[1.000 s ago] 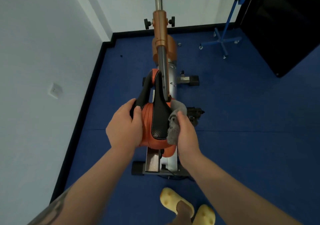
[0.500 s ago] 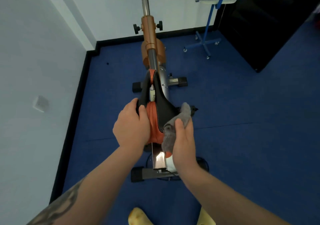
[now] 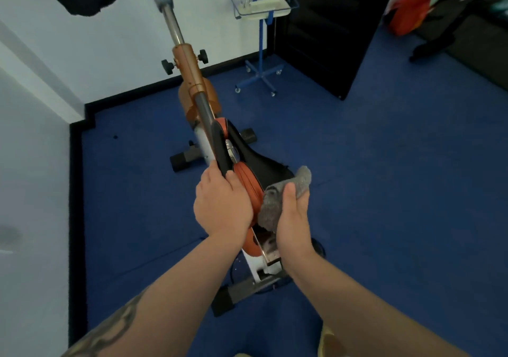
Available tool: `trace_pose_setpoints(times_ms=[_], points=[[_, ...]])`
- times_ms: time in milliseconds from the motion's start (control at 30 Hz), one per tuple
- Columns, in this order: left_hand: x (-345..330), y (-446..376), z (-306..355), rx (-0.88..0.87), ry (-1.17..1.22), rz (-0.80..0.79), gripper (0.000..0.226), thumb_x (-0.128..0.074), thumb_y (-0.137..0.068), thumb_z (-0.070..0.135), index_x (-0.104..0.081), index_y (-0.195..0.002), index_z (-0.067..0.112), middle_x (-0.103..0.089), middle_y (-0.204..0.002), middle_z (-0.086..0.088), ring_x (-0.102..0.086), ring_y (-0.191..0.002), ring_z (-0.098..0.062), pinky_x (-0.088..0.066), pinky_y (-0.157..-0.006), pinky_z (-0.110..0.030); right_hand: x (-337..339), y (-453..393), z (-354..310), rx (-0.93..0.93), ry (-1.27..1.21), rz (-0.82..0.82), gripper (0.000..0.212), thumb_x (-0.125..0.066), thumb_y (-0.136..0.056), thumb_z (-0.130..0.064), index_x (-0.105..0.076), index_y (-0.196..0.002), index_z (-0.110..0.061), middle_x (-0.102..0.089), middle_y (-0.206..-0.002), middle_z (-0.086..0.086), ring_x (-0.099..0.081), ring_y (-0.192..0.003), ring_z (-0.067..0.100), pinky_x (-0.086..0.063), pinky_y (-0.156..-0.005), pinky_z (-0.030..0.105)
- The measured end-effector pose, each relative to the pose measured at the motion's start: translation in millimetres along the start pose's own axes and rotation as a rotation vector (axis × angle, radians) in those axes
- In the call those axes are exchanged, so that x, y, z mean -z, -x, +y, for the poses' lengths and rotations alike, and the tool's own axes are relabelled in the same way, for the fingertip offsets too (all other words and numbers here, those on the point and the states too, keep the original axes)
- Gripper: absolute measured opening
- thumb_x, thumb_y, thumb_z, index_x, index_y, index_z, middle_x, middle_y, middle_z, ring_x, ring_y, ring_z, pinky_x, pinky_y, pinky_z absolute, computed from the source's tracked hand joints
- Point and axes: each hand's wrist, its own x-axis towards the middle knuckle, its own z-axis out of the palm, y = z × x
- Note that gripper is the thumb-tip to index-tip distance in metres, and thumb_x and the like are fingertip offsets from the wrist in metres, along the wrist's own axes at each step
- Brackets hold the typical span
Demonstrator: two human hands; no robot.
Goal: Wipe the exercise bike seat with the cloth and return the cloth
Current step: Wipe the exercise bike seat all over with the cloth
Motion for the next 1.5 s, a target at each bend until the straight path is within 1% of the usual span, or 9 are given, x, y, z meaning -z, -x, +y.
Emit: trace_pose_setpoints(times_ms=[167,433,600,633,667,700,800,1200,1500], points=[[5,-2,-3,-0.014,0.035,-0.098,0.049,-0.029,-0.097,0.034,-0.028,-0.143,0.019,-0.038,-0.147,-0.001,-0.035,-0.132,-0.023,-0.034,-0.099,-0.045,4,-32,-24,-0.086,0.058,-0.003,0.045,-0.034,-0.104,-0.037,-0.034,-0.147,-0.026,-0.053,-0.124,-0.010,-0.052,-0.094,-0.006,-0.042,-0.077,0.011],[19,-14,-18,-0.091,0.343,-0.344,0.049,-0.037,-0.095,0.025,-0.027,-0.143,0.029,-0.040,-0.142,0.012,-0.033,-0.132,-0.015,-0.031,-0.108,-0.041,-27,13,14,0.158,0.083,0.182,0.062,-0.035,-0.103,-0.034,-0.001,-0.155,-0.034,-0.010,-0.162,-0.014,-0.014,-0.148,0.004,-0.018,-0.122,0.042],[27,-32,-31,-0.149,0.386,-0.439,0.049,-0.047,-0.094,0.026,-0.032,-0.140,0.027,-0.040,-0.120,0.022,-0.035,-0.124,-0.007,-0.032,-0.104,-0.032,-22,-15,-22,0.244,0.122,0.248,0.049,-0.032,-0.104,-0.026,-0.020,-0.151,-0.029,-0.042,-0.148,-0.004,-0.047,-0.133,0.018,-0.024,-0.119,0.030],[27,-36,-35,-0.203,0.335,-0.419,0.048,-0.046,-0.094,0.029,-0.033,-0.140,0.027,-0.038,-0.130,0.016,-0.033,-0.128,-0.009,-0.030,-0.108,-0.036,-28,-12,-28,0.338,0.128,0.194,0.041,-0.035,-0.101,-0.028,-0.041,-0.141,-0.021,-0.047,-0.140,-0.002,-0.060,-0.118,0.024,-0.023,-0.119,0.023],[28,-40,-37,-0.282,0.271,-0.388,0.046,-0.044,-0.095,0.031,-0.034,-0.139,0.026,-0.035,-0.138,0.012,-0.030,-0.131,-0.008,-0.026,-0.110,-0.036,-35,-7,-24,0.444,0.258,0.094,0.064,-0.037,-0.097,-0.040,-0.014,-0.127,0.012,-0.044,-0.136,-0.004,-0.064,-0.109,0.021,-0.020,-0.119,0.022],[29,-44,-35,-0.384,0.206,-0.356,0.046,-0.043,-0.095,0.033,-0.035,-0.139,0.026,-0.032,-0.144,0.010,-0.026,-0.133,-0.007,-0.022,-0.112,-0.034,-39,-1,-14,0.392,0.303,0.013,0.069,-0.036,-0.093,-0.055,-0.006,-0.146,-0.022,-0.031,-0.148,-0.002,-0.052,-0.127,0.020,-0.018,-0.121,0.028],[26,-58,-14,-0.695,0.089,-0.355,0.045,-0.038,-0.097,0.035,-0.033,-0.142,0.028,-0.024,-0.150,0.013,-0.015,-0.139,-0.004,-0.007,-0.113,-0.028,-46,9,13,0.182,0.192,0.320,0.069,-0.032,-0.095,-0.049,-0.003,-0.155,-0.029,-0.010,-0.162,-0.014,-0.009,-0.147,-0.001,-0.017,-0.122,0.042],[11,-76,-10,-0.968,0.084,-0.539,0.041,-0.031,-0.096,0.033,-0.051,-0.131,0.024,-0.046,-0.140,0.009,-0.024,-0.138,-0.006,-0.006,-0.116,-0.036,-86,25,29,0.194,-0.133,0.552,0.068,-0.037,-0.095,-0.045,-0.004,-0.153,-0.040,-0.016,-0.161,-0.017,-0.019,-0.146,0.000,-0.021,-0.121,0.039],[11,-98,-10,-1.226,-0.111,-0.731,0.049,-0.028,-0.097,0.040,-0.027,-0.144,0.028,-0.024,-0.153,0.011,-0.008,-0.141,-0.006,-0.003,-0.109,-0.027,-82,13,24,0.266,-0.112,0.672,0.055,-0.031,-0.105,-0.030,-0.007,-0.155,-0.030,-0.016,-0.161,-0.014,-0.016,-0.146,0.000,-0.017,-0.122,0.037]])
